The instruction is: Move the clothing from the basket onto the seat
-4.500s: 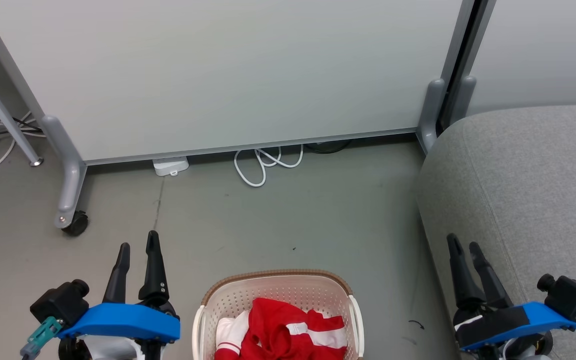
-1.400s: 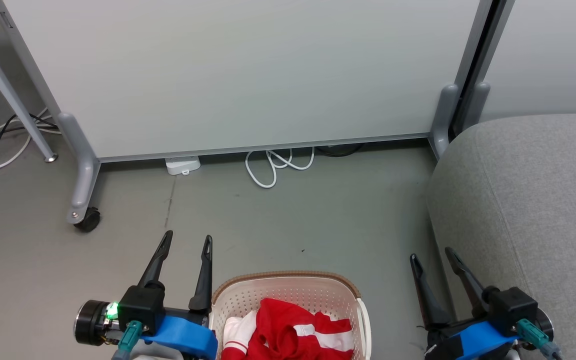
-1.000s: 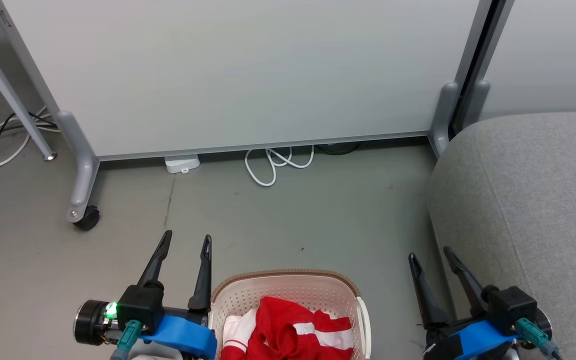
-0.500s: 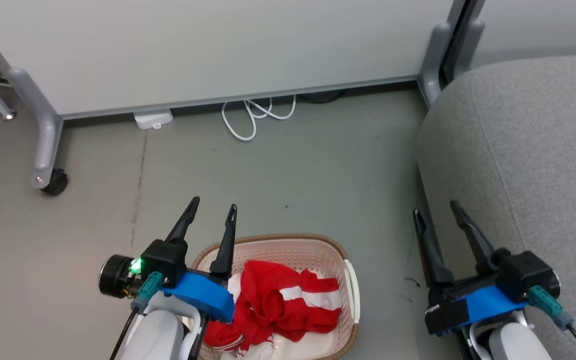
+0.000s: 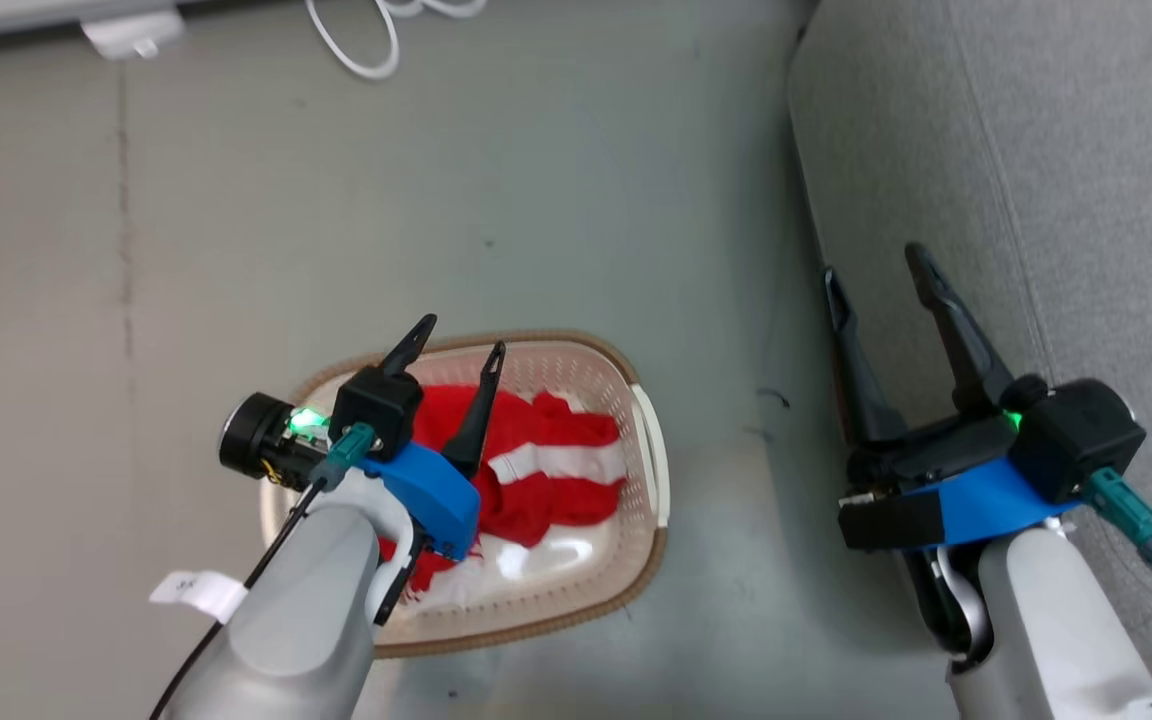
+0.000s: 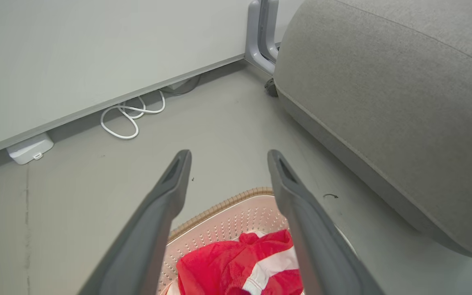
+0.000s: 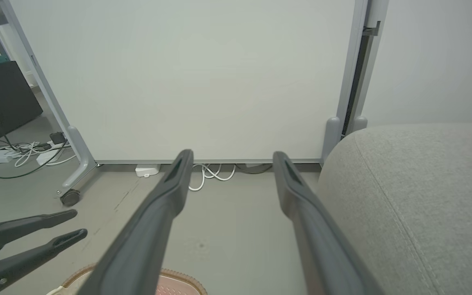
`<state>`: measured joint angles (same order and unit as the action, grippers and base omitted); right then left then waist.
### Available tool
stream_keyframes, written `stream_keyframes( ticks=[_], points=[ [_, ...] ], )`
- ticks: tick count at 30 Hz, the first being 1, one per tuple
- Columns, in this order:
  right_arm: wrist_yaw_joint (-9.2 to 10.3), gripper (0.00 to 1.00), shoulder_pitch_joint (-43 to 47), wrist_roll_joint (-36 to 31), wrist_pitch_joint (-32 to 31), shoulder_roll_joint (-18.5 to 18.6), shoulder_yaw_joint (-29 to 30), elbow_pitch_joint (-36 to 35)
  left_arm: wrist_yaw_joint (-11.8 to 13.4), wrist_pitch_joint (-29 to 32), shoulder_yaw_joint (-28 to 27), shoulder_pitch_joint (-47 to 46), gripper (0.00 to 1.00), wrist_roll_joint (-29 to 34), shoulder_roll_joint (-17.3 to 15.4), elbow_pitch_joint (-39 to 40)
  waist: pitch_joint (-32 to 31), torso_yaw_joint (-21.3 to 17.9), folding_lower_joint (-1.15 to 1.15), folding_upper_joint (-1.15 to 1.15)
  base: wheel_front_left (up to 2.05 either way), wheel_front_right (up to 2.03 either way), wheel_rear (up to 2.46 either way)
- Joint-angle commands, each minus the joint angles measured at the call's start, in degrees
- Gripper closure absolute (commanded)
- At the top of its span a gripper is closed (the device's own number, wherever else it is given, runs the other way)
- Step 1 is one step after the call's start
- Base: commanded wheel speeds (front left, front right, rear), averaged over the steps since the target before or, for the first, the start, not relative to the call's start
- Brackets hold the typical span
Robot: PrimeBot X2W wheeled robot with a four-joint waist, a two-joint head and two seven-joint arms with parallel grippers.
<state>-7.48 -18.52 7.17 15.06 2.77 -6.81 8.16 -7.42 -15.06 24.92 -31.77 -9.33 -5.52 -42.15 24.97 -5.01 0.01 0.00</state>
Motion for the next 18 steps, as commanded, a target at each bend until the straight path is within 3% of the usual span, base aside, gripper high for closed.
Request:
stream_keyframes(
  ticks=[1, 18],
  points=[
    [-0.03, 0.00, -1.92, -0.05, 0.18, 0.20, -0.19, -0.88, -0.05, -0.18, 2.03, -3.02, 0.00, -1.04, -0.91, -2.56, 5.84, -3.01, -0.01, 0.00, 0.00, 0.00, 0.00],
    [-0.03, 0.00, -6.74, -0.15, 0.18, 0.19, -1.12, -6.00, -0.05, 0.39, 15.66, -13.33, 0.00, -12.04, -1.49, -22.25, 18.46, -5.66, -0.01, 0.00, 0.00, 0.00, 0.00]
  ],
)
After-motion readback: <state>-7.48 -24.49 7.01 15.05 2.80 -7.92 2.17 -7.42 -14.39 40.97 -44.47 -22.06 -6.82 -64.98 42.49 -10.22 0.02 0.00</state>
